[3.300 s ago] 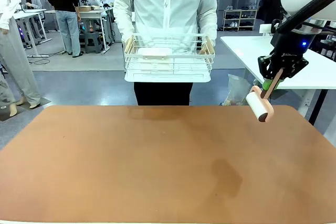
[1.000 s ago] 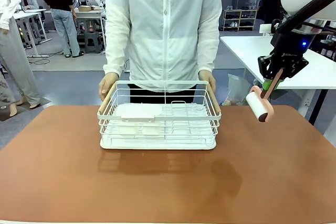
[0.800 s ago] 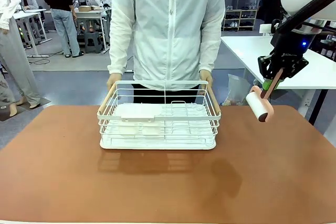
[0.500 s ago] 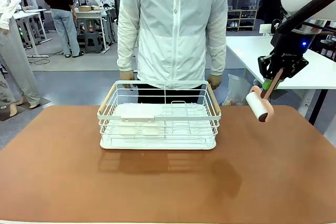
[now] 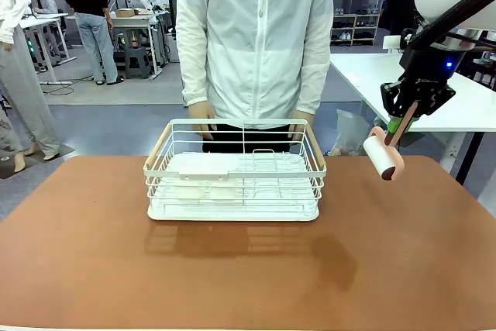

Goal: Clean the table.
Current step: Place the Lint Roller down when the Dish drying rack is positioned in the middle of the table.

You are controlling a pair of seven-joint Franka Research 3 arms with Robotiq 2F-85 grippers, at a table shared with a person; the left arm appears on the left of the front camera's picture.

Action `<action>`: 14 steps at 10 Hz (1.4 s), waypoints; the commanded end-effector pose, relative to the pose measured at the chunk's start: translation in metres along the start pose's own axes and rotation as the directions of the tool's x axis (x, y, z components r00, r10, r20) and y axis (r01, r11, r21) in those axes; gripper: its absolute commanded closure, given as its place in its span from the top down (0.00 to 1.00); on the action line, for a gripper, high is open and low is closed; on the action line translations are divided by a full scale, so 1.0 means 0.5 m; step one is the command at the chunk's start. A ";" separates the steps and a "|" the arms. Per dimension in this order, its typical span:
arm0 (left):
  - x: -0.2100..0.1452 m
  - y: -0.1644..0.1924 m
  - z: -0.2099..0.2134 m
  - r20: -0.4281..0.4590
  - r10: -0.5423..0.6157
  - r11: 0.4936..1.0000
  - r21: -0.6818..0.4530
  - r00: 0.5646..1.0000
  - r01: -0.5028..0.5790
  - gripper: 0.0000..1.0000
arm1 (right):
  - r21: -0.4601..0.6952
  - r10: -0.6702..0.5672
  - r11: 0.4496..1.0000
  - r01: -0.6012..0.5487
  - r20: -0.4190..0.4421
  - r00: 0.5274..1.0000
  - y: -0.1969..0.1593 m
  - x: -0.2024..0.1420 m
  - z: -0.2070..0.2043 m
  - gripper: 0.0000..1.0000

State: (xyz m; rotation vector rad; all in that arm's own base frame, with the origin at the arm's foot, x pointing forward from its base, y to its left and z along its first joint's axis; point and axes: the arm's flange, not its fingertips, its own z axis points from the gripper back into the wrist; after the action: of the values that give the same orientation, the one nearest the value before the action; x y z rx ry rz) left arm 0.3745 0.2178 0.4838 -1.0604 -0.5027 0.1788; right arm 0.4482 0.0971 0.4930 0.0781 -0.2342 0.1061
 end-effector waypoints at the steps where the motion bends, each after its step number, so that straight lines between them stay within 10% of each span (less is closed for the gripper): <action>1: -0.002 -0.001 0.005 0.001 -0.006 1.000 -0.018 1.000 0.006 1.00 | 0.005 0.001 1.000 -0.001 0.003 1.000 0.001 -0.002 0.003 0.21; 6: -0.002 -0.001 0.005 0.001 -0.006 1.000 -0.018 1.000 0.006 1.00 | 0.000 0.000 1.000 0.000 0.000 1.000 0.000 0.000 0.000 0.21; 8: -0.002 -0.001 0.005 0.001 -0.006 1.000 -0.018 1.000 0.006 1.00 | 0.032 -0.307 0.950 0.310 -0.086 0.948 -0.030 0.043 0.021 0.21; 10: -0.002 -0.001 0.005 0.001 -0.006 1.000 -0.018 1.000 0.006 1.00 | -0.019 -0.647 0.755 0.656 -0.189 0.739 -0.057 0.077 0.022 0.21; 12: -0.002 -0.001 0.005 0.001 -0.006 1.000 -0.018 1.000 0.006 1.00 | -0.074 -0.941 0.318 0.945 -0.149 0.304 -0.094 0.109 -0.013 0.21; 14: -0.002 -0.001 0.005 0.001 -0.006 1.000 -0.018 1.000 0.006 1.00 | 0.009 -0.996 0.056 0.998 -0.074 0.056 -0.100 0.105 -0.053 0.21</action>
State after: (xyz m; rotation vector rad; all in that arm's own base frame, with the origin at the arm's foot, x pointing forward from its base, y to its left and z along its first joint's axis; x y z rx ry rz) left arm 0.3746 0.2176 0.4838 -1.0603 -0.5025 0.1785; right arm 0.5126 0.0380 0.4815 0.1969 0.0166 -0.9582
